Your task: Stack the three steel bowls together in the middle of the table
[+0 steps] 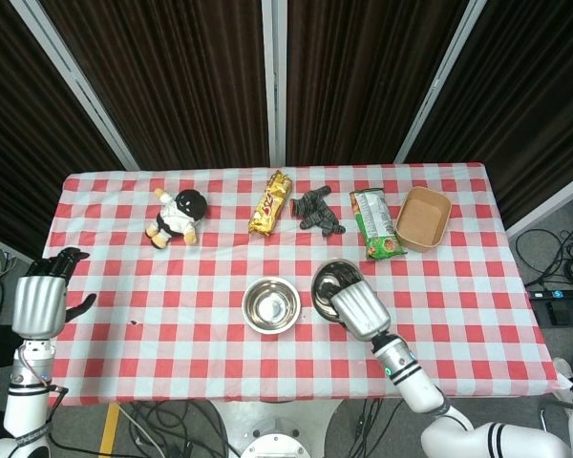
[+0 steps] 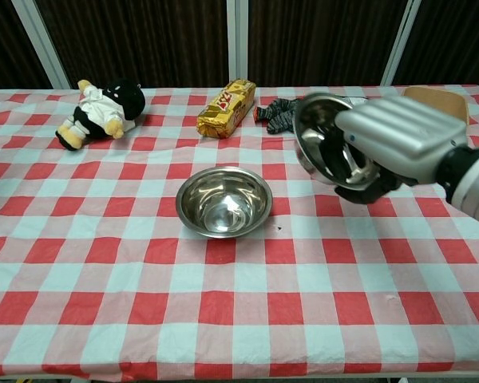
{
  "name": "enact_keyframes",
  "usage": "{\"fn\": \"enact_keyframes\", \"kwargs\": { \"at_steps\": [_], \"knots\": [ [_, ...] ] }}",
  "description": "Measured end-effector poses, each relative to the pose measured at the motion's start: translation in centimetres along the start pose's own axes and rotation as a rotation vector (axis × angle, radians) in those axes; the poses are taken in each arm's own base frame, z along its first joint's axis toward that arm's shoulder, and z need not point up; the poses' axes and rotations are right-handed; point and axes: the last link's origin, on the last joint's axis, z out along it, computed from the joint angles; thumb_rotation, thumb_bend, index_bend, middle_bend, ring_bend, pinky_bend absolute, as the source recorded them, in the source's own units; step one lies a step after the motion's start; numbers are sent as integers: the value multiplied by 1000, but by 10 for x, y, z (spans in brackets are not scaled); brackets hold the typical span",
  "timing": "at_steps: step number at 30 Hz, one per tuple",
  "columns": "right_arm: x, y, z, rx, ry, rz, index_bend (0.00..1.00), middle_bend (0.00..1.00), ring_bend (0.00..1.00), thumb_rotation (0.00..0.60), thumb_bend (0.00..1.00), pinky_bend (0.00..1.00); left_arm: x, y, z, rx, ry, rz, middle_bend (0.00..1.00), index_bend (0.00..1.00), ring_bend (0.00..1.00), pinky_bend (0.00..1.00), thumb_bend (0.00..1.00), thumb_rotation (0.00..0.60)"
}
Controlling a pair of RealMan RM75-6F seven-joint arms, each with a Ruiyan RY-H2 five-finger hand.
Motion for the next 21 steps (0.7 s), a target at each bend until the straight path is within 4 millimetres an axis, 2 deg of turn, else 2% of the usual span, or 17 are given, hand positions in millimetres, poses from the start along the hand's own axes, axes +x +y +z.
{"fn": "enact_keyframes", "kwargs": {
  "at_steps": [4, 10, 21],
  "knots": [
    [13, -23, 18, 71, 8, 8, 683, 577, 551, 600, 329, 543, -1, -5, -1, 41, 1, 9, 380, 354, 413, 376, 125, 600],
    [14, -50, 41, 123, -28, 47, 683, 577, 551, 600, 329, 543, -1, -15, -2, 93, -6, 17, 385, 355, 413, 376, 169, 600],
    [-1, -72, 66, 156, -110, 39, 685, 575, 550, 600, 329, 543, -2, -29, -3, 126, -10, 26, 388, 364, 413, 376, 222, 600]
  ]
}}
